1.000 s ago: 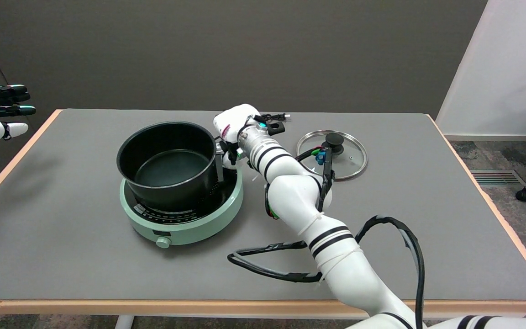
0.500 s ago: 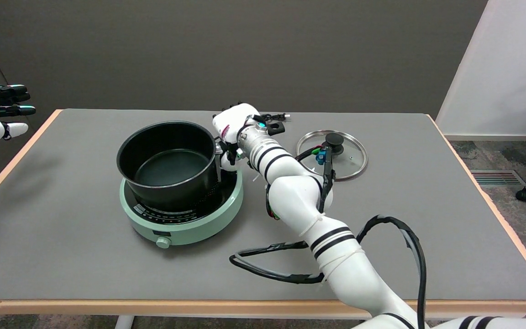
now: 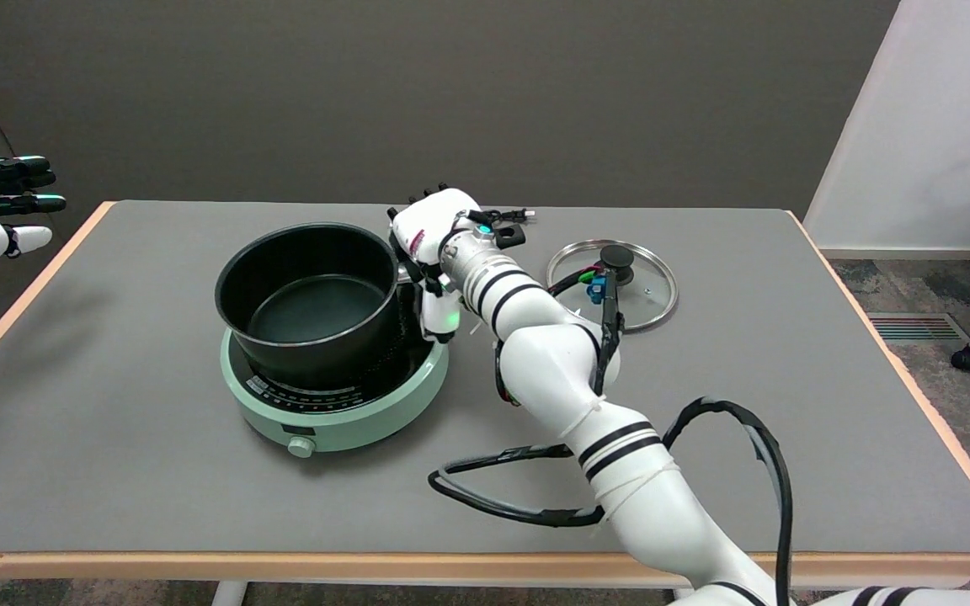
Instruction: Place the soup pot onto the induction stove.
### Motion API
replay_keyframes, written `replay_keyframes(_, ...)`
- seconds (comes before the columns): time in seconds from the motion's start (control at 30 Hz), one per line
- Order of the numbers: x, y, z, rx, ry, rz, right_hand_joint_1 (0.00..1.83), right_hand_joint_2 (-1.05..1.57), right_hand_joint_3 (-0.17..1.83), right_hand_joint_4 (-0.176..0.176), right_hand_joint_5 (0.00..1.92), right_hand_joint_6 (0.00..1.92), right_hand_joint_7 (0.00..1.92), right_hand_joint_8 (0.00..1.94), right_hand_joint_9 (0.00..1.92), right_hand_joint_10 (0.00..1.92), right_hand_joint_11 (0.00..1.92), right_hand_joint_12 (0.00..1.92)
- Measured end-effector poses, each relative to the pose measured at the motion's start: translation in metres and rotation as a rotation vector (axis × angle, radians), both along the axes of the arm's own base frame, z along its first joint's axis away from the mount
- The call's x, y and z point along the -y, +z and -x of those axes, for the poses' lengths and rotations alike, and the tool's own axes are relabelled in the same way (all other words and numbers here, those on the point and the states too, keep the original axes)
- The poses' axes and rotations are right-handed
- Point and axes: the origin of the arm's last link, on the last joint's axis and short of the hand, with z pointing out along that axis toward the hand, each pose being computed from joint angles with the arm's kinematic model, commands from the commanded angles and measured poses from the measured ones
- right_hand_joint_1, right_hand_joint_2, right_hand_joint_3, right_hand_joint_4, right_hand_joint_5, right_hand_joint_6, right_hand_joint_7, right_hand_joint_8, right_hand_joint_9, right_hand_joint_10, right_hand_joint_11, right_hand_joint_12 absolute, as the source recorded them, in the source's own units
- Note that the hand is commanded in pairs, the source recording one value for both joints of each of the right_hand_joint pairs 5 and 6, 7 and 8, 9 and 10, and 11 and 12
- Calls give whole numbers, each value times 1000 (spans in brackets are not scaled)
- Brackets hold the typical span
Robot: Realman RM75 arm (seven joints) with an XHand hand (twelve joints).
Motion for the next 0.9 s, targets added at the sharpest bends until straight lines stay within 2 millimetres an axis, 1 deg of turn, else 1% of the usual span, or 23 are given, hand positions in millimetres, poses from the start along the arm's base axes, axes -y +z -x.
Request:
replay_keyframes(0.03, -1, 0, 0, -1, 0, -1, 1170, -729, 1833, 176, 194, 194, 194, 194, 194, 194, 194, 194)
replay_keyframes(0.07, -1, 1, 0, -3, 0, -1, 1194, -814, 1833, 176, 63, 63, 63, 63, 63, 63, 63, 63)
replay_keyframes(0.1, -2, 1, -1, -5, 0, -1, 1200, -867, 1833, 176, 36, 36, 36, 36, 36, 36, 36, 36)
replay_keyframes(0.17, -3, 2, -1, -8, 1, -1, 1207, -944, 1833, 176, 22, 22, 22, 22, 22, 22, 22, 22)
replay_keyframes(0.3, -6, 5, -3, -18, 6, 1, 1201, -1017, 1833, 176, 11, 11, 11, 11, 11, 11, 11, 11)
replay_keyframes(0.4, -8, 8, -4, -27, 11, 3, 1211, -1047, 1756, 176, 27, 27, 27, 27, 27, 27, 27, 27)
replay_keyframes(0.47, -9, 11, -5, -36, 16, 5, 1217, -1045, 1670, 176, 24, 24, 24, 24, 24, 24, 24, 24)
replay_keyframes(0.53, -11, 14, -6, -44, 21, 6, 1193, -1047, 1601, 176, 20, 20, 20, 20, 20, 20, 20, 20)
replay_keyframes(0.67, -15, 21, -11, -59, 42, 13, 1179, -1046, 1564, 176, 12, 12, 12, 12, 12, 12, 12, 12)
replay_keyframes(0.9, -23, 40, -27, -100, 100, 31, 1157, -1047, 1520, 176, 6, 6, 6, 6, 6, 6, 6, 6)
